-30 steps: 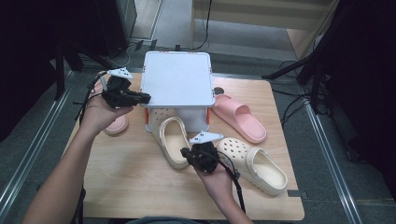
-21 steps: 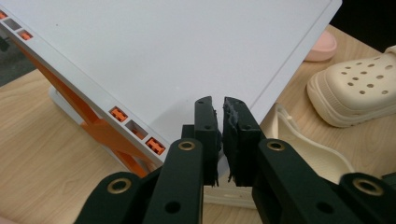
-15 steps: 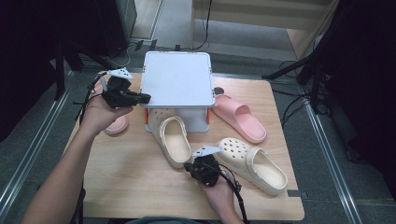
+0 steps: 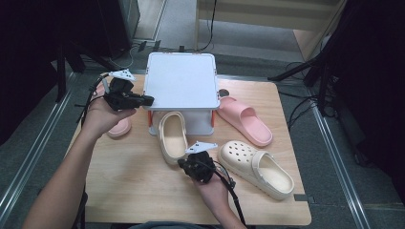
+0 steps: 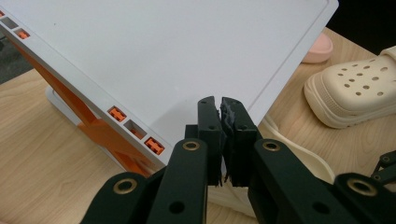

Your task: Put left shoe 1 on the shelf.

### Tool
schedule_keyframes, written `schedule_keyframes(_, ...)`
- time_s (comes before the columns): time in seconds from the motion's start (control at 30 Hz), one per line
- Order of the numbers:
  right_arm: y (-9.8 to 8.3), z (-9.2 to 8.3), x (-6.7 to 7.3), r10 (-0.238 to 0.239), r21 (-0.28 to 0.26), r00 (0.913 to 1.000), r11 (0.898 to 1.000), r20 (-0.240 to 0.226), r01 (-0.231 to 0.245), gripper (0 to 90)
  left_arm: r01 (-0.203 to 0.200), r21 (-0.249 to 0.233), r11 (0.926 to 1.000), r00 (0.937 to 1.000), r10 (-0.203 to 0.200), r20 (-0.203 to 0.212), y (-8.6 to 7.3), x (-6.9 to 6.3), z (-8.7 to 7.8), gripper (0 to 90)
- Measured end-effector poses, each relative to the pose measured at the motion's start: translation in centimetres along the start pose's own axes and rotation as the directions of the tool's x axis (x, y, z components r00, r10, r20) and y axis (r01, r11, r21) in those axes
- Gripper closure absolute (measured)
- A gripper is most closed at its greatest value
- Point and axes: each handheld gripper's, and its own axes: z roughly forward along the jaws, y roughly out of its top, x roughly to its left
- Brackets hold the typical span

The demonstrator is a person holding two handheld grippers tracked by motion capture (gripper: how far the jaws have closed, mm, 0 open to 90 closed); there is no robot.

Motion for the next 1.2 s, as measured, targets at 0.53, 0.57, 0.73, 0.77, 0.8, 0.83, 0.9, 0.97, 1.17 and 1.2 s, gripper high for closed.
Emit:
schedule_keyframes(0.53, 3.8, 4.1, -0.4, -0.009, -0.009, 0.9998, 1.000, 0.018, 0.009, 90.0, 0.000, -0.003, 1.0000, 1.0000, 0.000, 0.005, 0.0, 0.1, 0.0, 86.6)
schedule_keyframes(0.57, 4.1, 4.3, -0.4, -0.010, -0.003, 0.9996, 1.000, 0.026, 0.010, 90.0, -0.001, -0.001, 1.0000, 1.0000, 0.001, 0.005, 0.0, 0.1, 0.0, 86.6)
schedule_keyframes(0.73, 5.5, 5.8, -0.5, -0.026, -0.004, 0.9988, 1.000, 0.041, 0.026, 90.0, 0.001, -0.002, 1.0000, 1.0000, -0.001, 0.007, 0.0, 0.1, 0.0, 86.6)
schedule_keyframes(0.77, 5.8, 6.1, -0.6, -0.029, -0.004, 0.9988, 1.000, 0.040, 0.029, 90.0, 0.002, -0.004, 1.0000, 1.0000, -0.002, 0.007, -0.1, 0.1, 0.0, 86.6)
schedule_keyframes(0.8, 6.0, 6.3, -0.6, -0.031, -0.018, 0.9990, 0.999, 0.031, 0.032, 90.0, 0.002, -0.004, 1.0000, 1.0000, -0.002, 0.007, -0.1, 0.1, 0.0, 86.6)
schedule_keyframes(0.83, 6.3, 6.6, -0.6, -0.036, -0.015, 0.9980, 0.999, 0.053, 0.037, 89.9, 0.001, -0.005, 1.0000, 1.0000, -0.001, 0.006, -0.1, 0.1, 0.0, 86.6)
schedule_keyframes(0.9, 6.6, 7.0, -0.8, -0.054, -0.026, 0.9961, 0.998, 0.070, 0.056, 88.2, 0.003, -0.005, 1.0000, 0.9999, -0.003, 0.010, -0.1, 0.2, 0.0, 86.5)
schedule_keyframes(0.97, 6.9, 7.5, -1.0, -0.053, -0.038, 0.9947, 0.998, 0.089, 0.057, 88.3, 0.004, -0.006, 1.0000, 0.9999, -0.004, 0.010, -0.1, 0.1, 0.0, 86.6)
schedule_keyframes(1.17, 7.6, 8.5, -1.5, -0.032, -0.041, 0.9948, 0.998, 0.097, 0.037, 88.5, 0.003, -0.006, 1.0000, 1.0000, -0.003, 0.009, -0.1, 0.1, 0.0, 86.6)
schedule_keyframes(1.2, 7.7, 8.6, -1.7, -0.029, -0.045, 0.9954, 0.998, 0.091, 0.033, 88.5, 0.003, -0.007, 1.0000, 1.0000, -0.003, 0.009, -0.1, 0.1, 0.0, 86.6)
